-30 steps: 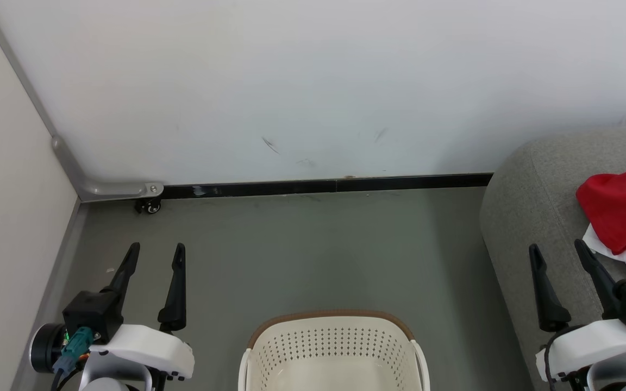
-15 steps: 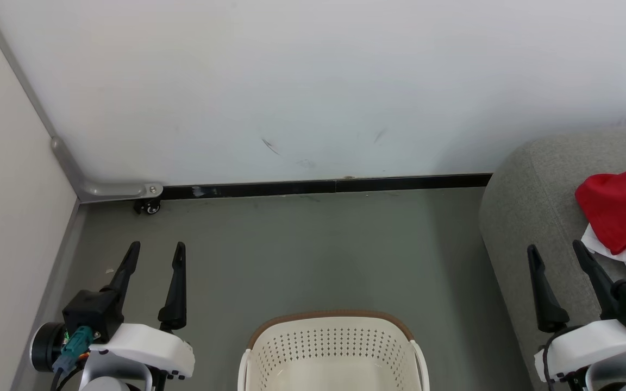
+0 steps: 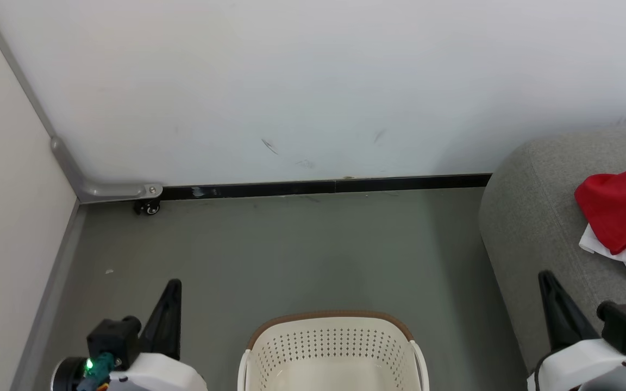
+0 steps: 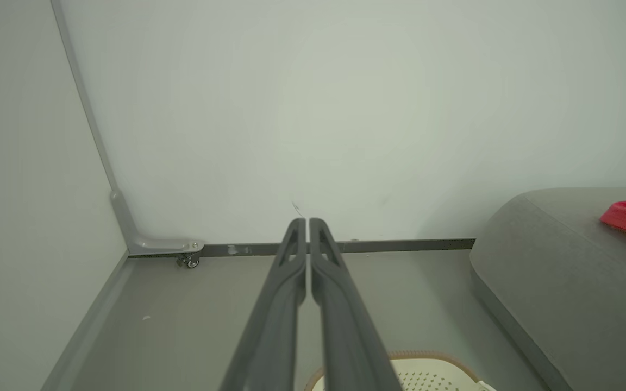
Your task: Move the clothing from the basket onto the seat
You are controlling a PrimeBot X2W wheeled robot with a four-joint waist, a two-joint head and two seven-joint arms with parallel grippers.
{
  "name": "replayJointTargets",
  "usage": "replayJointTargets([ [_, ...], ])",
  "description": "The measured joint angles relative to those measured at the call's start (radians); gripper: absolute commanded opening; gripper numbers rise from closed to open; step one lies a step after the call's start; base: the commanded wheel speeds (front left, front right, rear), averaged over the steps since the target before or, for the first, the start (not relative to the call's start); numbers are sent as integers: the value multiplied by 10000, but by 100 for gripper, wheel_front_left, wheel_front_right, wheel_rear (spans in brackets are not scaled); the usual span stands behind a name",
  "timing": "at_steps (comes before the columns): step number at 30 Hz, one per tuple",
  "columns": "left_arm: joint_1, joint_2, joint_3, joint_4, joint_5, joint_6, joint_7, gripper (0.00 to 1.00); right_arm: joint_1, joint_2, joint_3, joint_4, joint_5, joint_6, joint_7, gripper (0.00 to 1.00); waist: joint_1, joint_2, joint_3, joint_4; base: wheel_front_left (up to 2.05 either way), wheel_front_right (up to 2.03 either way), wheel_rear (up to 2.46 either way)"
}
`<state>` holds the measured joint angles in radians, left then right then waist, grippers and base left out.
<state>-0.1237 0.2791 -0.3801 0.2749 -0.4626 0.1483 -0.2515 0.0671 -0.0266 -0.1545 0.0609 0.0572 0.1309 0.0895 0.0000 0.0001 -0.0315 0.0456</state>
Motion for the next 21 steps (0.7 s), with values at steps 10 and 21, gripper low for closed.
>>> replayJointTargets([
  [10,746,-451,-205,750,-326,-6,105,0,507,203,-173,1104,265,0,75,0,0,0,4,7,0,0,0],
  [21,746,-671,313,742,-1597,-313,504,0,5,199,-594,1628,1768,0,428,0,1,0,24,-2,0,0,0],
])
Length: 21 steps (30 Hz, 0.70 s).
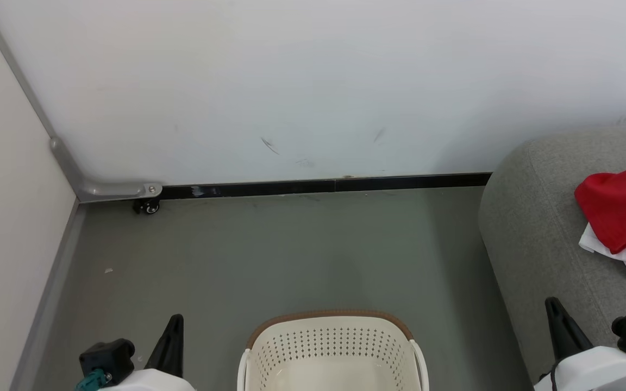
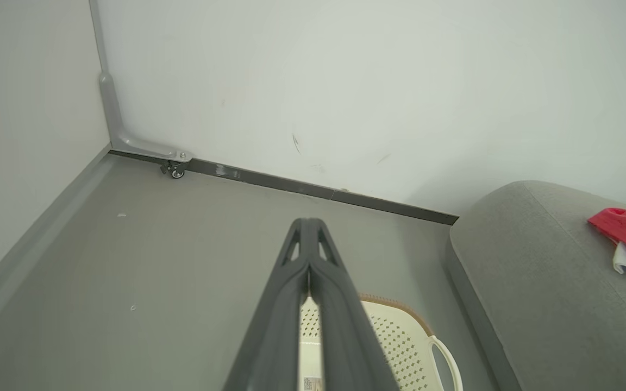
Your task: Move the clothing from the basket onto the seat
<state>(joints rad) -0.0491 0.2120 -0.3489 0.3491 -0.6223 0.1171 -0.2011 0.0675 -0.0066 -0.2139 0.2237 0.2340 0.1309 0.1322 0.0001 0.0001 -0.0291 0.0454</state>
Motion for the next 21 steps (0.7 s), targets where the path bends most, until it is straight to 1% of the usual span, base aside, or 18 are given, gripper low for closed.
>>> replayJointTargets([
  [3,0,-58,150,-13,-299,-48,100,0,-128,-2,-65,96,412,0,94,0,4,0,8,-20,0,0,0],
  [4,0,-73,207,-15,-437,-123,146,0,-146,-2,-75,119,571,0,100,0,5,0,10,-28,0,0,0],
  [8,0,-150,414,-56,-844,-219,299,0,-314,-4,-127,230,1158,0,205,0,25,0,17,-62,0,0,0],
  [21,0,-399,1051,-194,-2366,-570,752,0,-542,-19,-186,391,3223,-2,412,0,138,0,-22,-155,0,0,0],
])
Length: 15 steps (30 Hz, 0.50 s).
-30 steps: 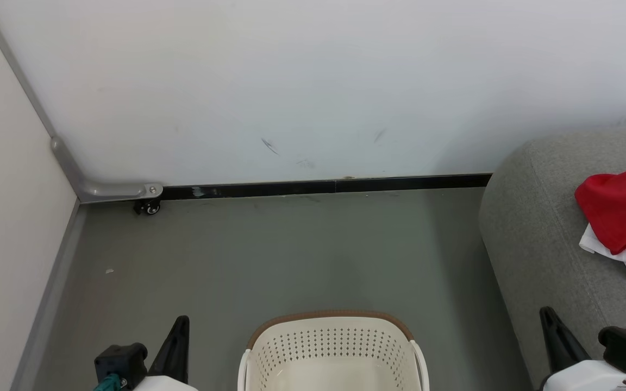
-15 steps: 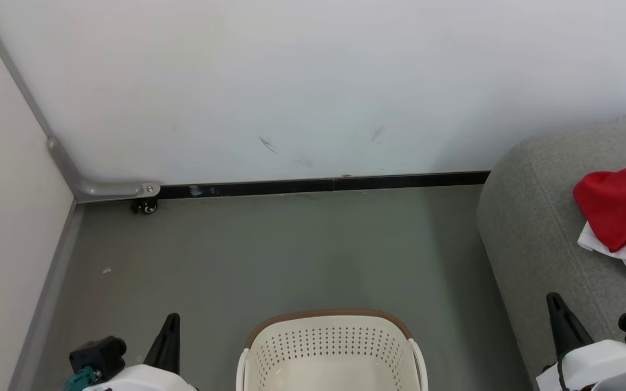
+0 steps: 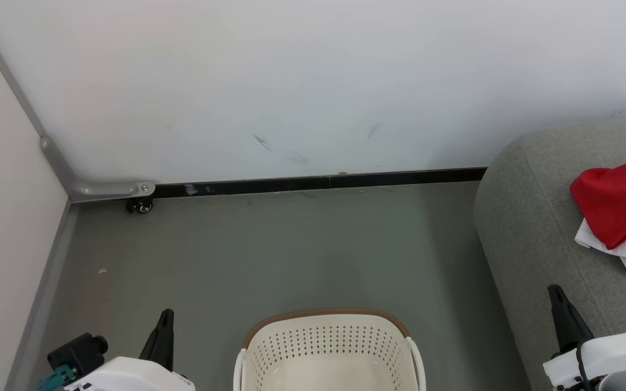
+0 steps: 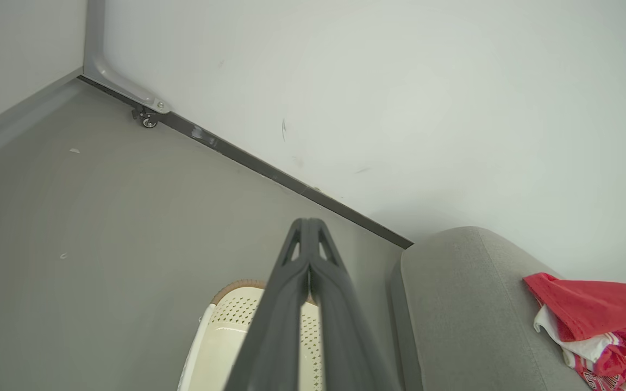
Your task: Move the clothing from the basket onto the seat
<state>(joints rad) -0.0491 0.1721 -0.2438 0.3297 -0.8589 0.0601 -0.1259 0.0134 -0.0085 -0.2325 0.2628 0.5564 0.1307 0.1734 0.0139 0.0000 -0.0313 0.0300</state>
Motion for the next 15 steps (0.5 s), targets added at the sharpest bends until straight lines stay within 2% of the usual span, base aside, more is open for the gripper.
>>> replayJointTargets([
  [7,0,-171,337,-79,-769,-180,280,0,-37,-23,23,19,1106,0,40,0,33,0,-34,-33,0,0,0],
  [12,0,-249,589,-107,-1346,-305,443,0,-159,-40,81,36,1900,0,40,0,34,0,-36,-57,0,0,0],
  [15,0,-290,732,-132,-1632,-428,564,0,-160,-46,109,59,2376,-2,40,0,20,0,-27,-71,0,0,0],
])
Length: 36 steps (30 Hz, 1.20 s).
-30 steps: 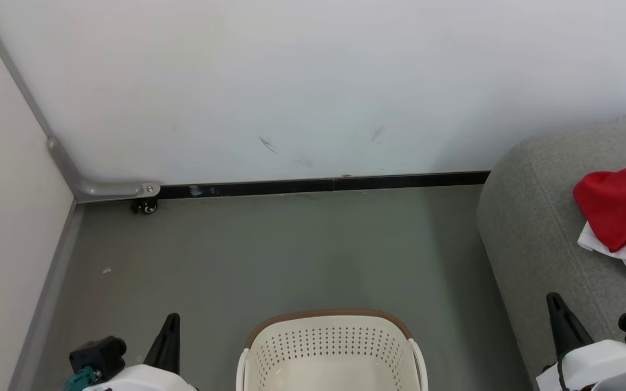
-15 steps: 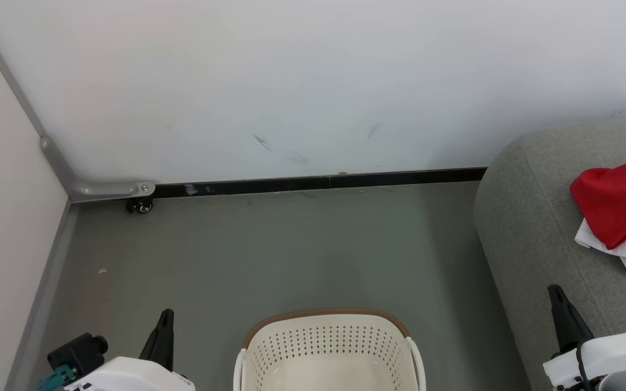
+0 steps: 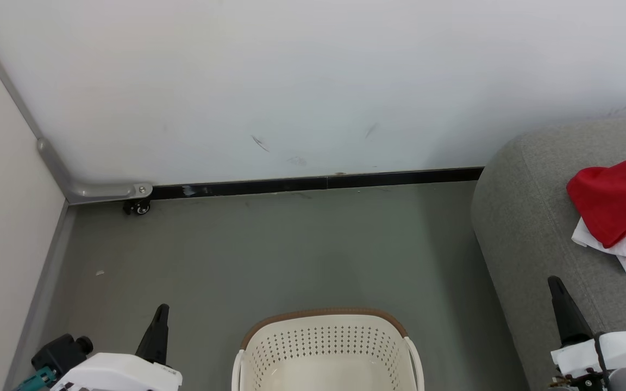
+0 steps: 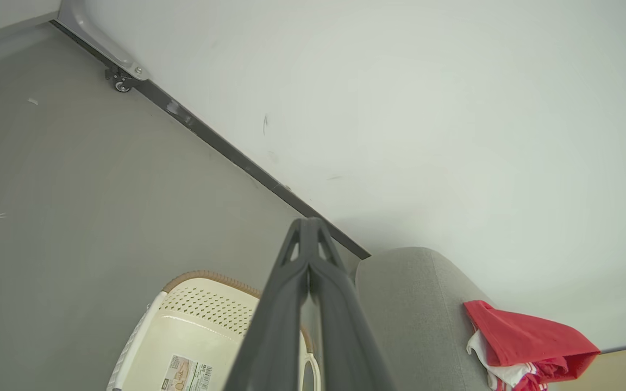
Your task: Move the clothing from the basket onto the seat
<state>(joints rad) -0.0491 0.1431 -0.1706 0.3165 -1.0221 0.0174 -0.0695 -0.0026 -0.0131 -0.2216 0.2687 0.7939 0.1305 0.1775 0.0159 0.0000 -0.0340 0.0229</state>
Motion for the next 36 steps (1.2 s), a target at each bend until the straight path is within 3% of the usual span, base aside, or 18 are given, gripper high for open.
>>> replayJointTargets([
  [12,-1,-253,581,-59,-1386,-278,405,0,-145,-44,153,65,1887,0,-17,0,-103,0,116,-56,0,0,0],
  [18,-2,-351,876,-86,-2079,-497,612,0,-232,-73,274,84,2840,0,-75,0,-135,0,185,-83,0,0,0],
  [36,-36,-717,1760,-194,-4086,-941,1233,0,-454,-171,458,140,5620,-2,-198,0,-152,0,302,-165,0,0,0],
])
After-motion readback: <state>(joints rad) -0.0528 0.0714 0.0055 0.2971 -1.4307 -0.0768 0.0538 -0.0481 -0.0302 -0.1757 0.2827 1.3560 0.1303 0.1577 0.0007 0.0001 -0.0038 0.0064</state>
